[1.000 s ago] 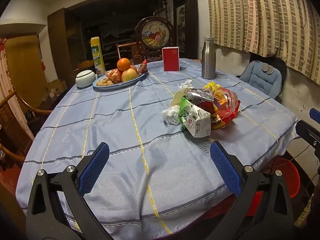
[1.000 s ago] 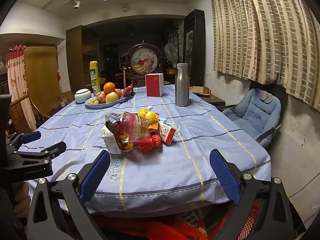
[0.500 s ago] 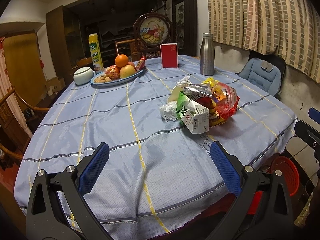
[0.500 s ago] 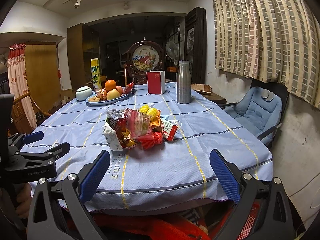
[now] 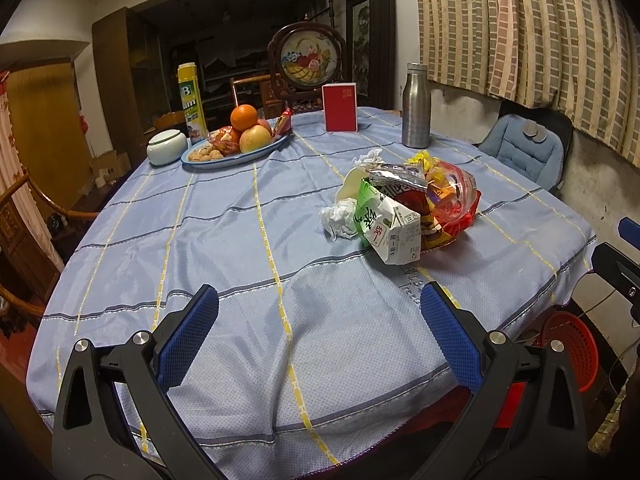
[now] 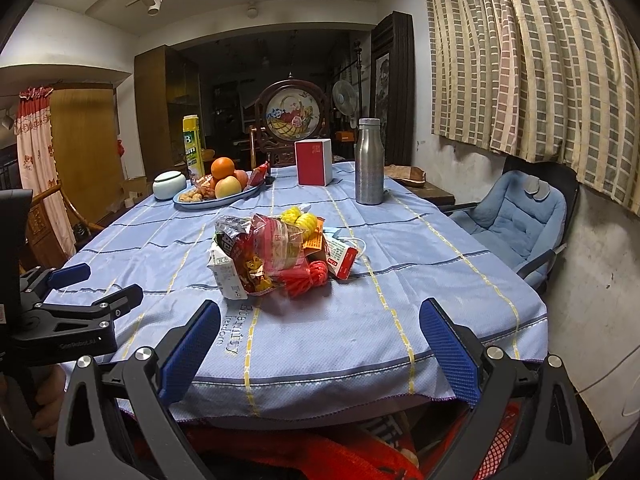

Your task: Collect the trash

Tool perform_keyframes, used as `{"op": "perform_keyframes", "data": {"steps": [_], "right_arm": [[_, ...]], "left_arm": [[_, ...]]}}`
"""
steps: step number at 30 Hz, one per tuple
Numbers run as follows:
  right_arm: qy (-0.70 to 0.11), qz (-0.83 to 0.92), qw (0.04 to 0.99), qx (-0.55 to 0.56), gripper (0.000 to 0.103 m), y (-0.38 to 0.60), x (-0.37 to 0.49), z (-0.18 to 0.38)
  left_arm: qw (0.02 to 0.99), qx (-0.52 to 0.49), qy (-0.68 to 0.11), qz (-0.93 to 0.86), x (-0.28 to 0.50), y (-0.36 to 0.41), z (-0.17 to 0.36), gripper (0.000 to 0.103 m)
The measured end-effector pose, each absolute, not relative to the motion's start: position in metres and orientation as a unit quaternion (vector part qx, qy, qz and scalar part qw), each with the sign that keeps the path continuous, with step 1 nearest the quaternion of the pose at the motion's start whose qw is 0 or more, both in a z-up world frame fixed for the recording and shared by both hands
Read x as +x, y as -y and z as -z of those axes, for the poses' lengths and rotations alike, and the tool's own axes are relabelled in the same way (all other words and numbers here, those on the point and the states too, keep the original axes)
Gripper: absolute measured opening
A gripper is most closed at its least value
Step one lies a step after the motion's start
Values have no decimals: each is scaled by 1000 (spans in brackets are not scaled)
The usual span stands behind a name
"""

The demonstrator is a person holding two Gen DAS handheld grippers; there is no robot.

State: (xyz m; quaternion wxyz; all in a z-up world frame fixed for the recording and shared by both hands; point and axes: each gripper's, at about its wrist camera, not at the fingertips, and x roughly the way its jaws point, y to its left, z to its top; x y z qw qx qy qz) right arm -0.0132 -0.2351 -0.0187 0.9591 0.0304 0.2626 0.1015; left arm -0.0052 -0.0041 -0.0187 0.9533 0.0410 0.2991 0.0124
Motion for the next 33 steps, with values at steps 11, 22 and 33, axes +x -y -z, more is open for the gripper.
{"op": "perform_keyframes", "data": {"steps": [11, 22, 33], "right_arm": [[-263, -101, 959, 31, 97, 235, -13, 20], [-263, -101, 959, 30, 97, 234, -13, 20], [-268, -104, 957, 31, 97, 231, -16, 24]], "left_arm": [[953, 41, -300, -13, -5, 3, 21, 96], [952, 38, -302, -14, -5, 2, 23, 96], [951, 36, -306, -14, -4, 0, 28, 96]]}}
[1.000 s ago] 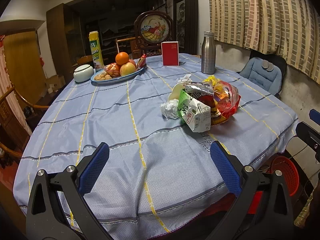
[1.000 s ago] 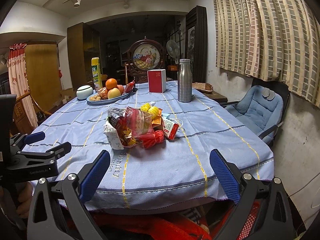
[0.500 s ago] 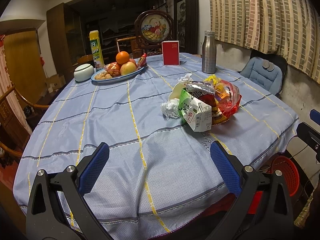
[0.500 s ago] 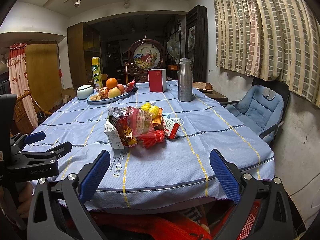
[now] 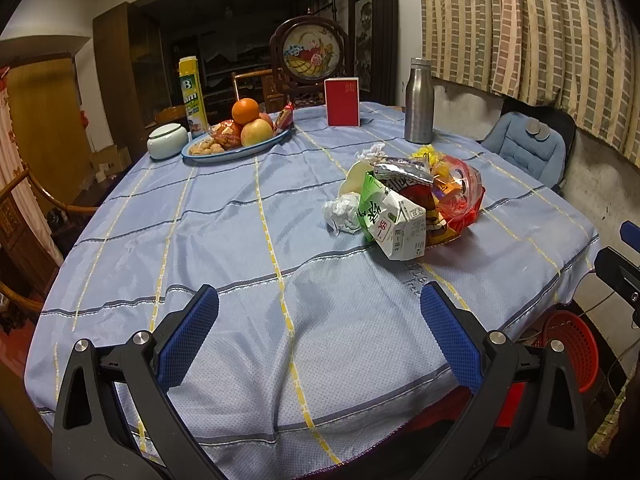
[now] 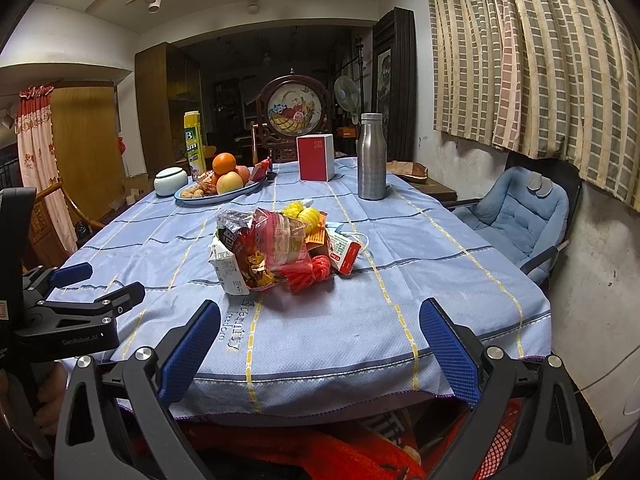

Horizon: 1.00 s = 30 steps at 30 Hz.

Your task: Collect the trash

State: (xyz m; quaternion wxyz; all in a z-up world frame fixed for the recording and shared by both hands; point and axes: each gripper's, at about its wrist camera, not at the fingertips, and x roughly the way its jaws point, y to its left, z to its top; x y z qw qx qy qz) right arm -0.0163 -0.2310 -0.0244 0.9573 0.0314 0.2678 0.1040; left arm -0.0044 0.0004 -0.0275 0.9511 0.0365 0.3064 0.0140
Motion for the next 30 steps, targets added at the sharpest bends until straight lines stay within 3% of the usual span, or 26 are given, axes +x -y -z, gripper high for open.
{"op": "perform_keyframes", "data": {"steps": [15, 30], "right_arm": [[-308, -132, 941, 50, 97, 225, 13, 44], [-324, -191, 923, 75, 97, 183, 128, 57]], "left_arm": [[939, 16, -343, -30, 16, -25, 45, 96], [923, -17, -384, -28, 42, -57, 75, 96]]}}
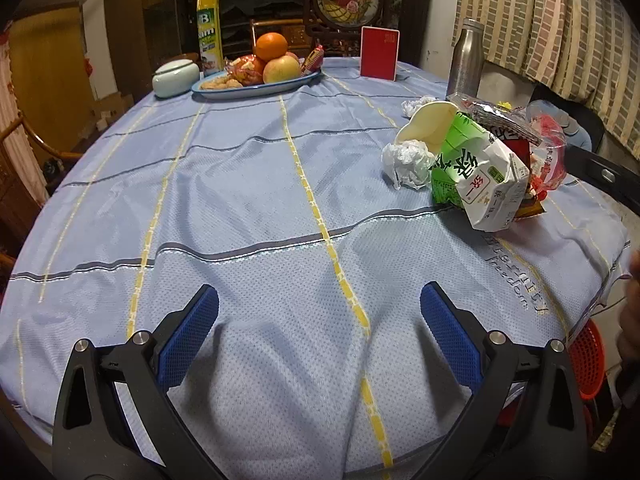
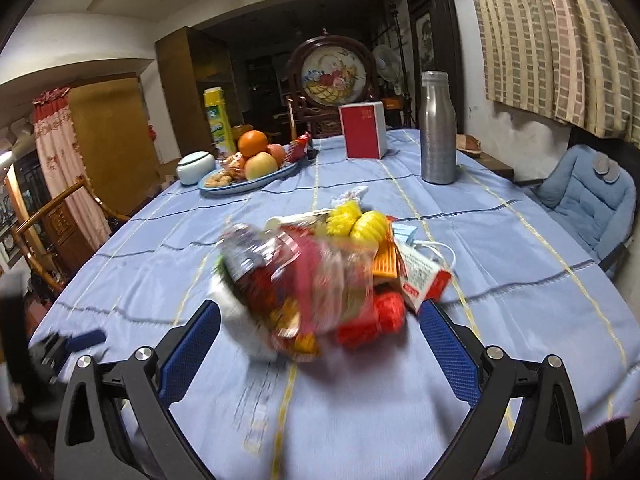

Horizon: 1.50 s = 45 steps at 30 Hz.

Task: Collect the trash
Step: 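Grasp the red snack bag with the right tool and lift it, then carry the red snack bag to the red wastebasket and open the right tool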

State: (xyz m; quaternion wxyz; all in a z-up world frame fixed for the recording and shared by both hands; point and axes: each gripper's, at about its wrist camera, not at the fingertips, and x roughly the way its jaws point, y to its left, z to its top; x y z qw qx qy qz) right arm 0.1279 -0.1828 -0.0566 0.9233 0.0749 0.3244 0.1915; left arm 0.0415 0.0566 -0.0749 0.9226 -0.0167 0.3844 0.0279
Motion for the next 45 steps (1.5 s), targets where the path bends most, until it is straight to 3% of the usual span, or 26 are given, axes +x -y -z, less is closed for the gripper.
{"op": "perform_keyframes", "data": {"steps": [1, 2, 3, 5, 7, 14, 21, 29, 39, 45], "right_arm": [[-324, -197, 922, 81, 85, 183, 131, 58], [-326, -213, 917, 92, 58, 184, 134, 59], [-329, -224, 912, 98, 46, 185, 134, 61], [-320, -238, 910, 108, 24, 188, 131, 59], [-305, -248, 912, 119, 18, 192, 122, 51], [-250, -220, 935, 117, 18, 208, 96, 23], [-279, -142, 946, 84, 18, 204, 118, 43], [-250, -129, 946, 159, 18, 252, 115, 35], [-254, -99, 952, 141, 21, 294, 66, 44], [-300, -13, 943, 142, 21, 360, 37, 82]], "left_arm": [[923, -18, -384, -27, 42, -57, 75, 96], [923, -18, -384, -27, 42, -58, 74, 96], [924, -18, -382, -26, 41, -58, 73, 96], [925, -17, -379, -25, 41, -57, 71, 96], [925, -16, -378, -21, 41, -54, 71, 96], [927, -7, -374, 1, 38, -40, 66, 96], [919, -22, -392, 27, 42, -31, 72, 96], [936, -12, -343, 84, 24, -7, 47, 96], [895, 0, -409, 177, 70, 57, 76, 96], [897, -34, -400, 185, 78, 52, 77, 63]]}}
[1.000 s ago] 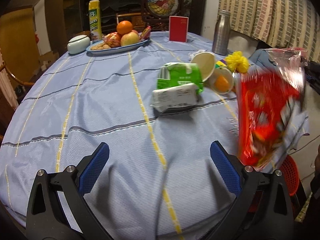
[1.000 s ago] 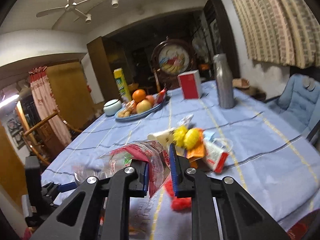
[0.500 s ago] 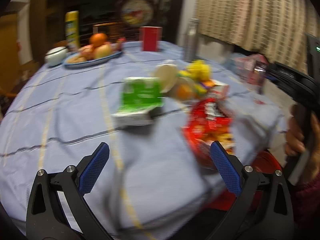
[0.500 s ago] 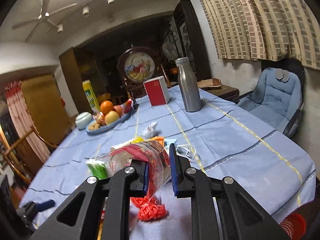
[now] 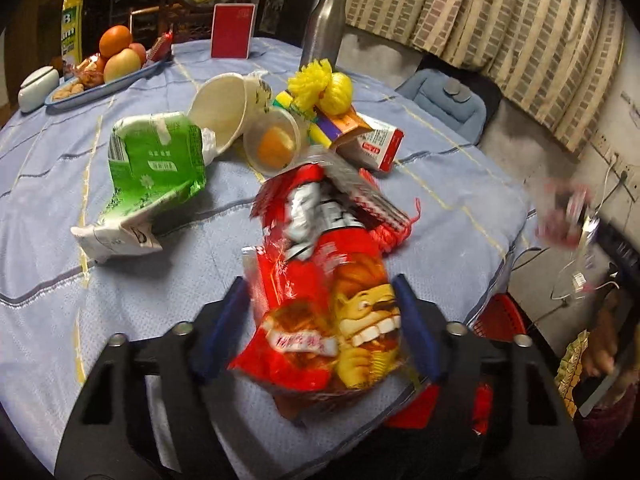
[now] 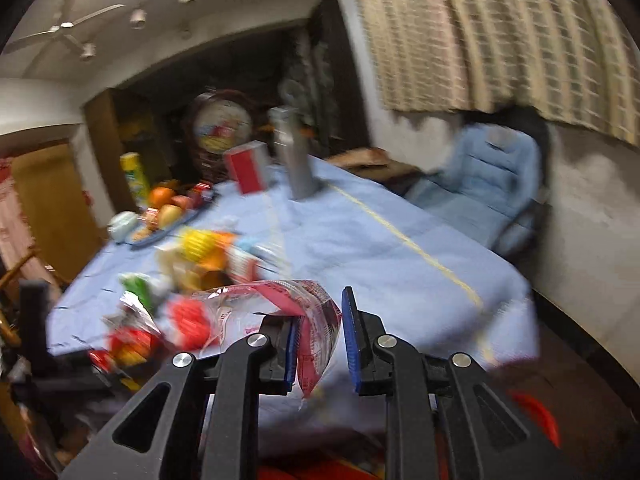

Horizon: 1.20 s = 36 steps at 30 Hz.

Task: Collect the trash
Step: 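Carry the red snack bag to the red wastebasket and open the right tool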

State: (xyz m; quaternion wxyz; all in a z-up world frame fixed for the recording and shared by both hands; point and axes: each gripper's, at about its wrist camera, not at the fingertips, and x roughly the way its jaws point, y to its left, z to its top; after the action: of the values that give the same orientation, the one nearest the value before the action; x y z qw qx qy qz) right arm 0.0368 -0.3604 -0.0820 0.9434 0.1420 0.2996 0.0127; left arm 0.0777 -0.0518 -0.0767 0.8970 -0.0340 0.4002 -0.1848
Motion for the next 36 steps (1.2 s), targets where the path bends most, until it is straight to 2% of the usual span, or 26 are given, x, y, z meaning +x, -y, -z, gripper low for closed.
{"op": "perform_keyframes", "data": {"steps": [1, 8, 11, 12, 13, 14, 15, 16, 19, 21, 29, 32, 34, 36], "right_arm": [[-310, 4, 939, 146, 21, 373, 33, 92], [-399, 99, 889, 201, 21, 445, 8, 173], [-438, 131, 867, 197, 21, 461, 7, 201], [-477, 146, 848, 179, 21, 464, 12, 218], [-503, 153, 834, 165, 25, 465, 16, 230], [-521, 163, 823, 156, 40, 466, 18, 240], [-530, 176, 815, 153, 48, 467, 18, 247], [-529, 179, 814, 157, 58, 470, 15, 250], [-518, 172, 822, 163, 61, 473, 12, 242], [-508, 180, 827, 159, 69, 476, 8, 235], [-422, 228, 844, 241, 74, 527, -25, 203], [-408, 240, 844, 252, 74, 540, -35, 196], [-398, 245, 844, 264, 74, 549, -41, 193], [-392, 245, 844, 272, 74, 554, -42, 191]], "left_arm": [[900, -33, -395, 184, 77, 51, 74, 58], [907, -38, -367, 203, 71, 53, 44, 58], [906, -25, -358, 223, 69, 70, 33, 58], [903, -19, -357, 237, 69, 81, 28, 58], [901, -16, -356, 247, 68, 89, 27, 58], [898, -13, -357, 256, 68, 95, 25, 58], [894, -8, -358, 271, 68, 107, 23, 58], [890, -3, -359, 281, 68, 117, 22, 58], [877, 18, -363, 315, 68, 151, 20, 58], [862, 33, -370, 344, 68, 179, 22, 58], [796, 99, -403, 441, 61, 292, 49, 59], [766, 125, -419, 471, 57, 344, 69, 65], [756, 147, -430, 470, 56, 374, 84, 81], [765, 171, -428, 450, 54, 390, 92, 87]]}}
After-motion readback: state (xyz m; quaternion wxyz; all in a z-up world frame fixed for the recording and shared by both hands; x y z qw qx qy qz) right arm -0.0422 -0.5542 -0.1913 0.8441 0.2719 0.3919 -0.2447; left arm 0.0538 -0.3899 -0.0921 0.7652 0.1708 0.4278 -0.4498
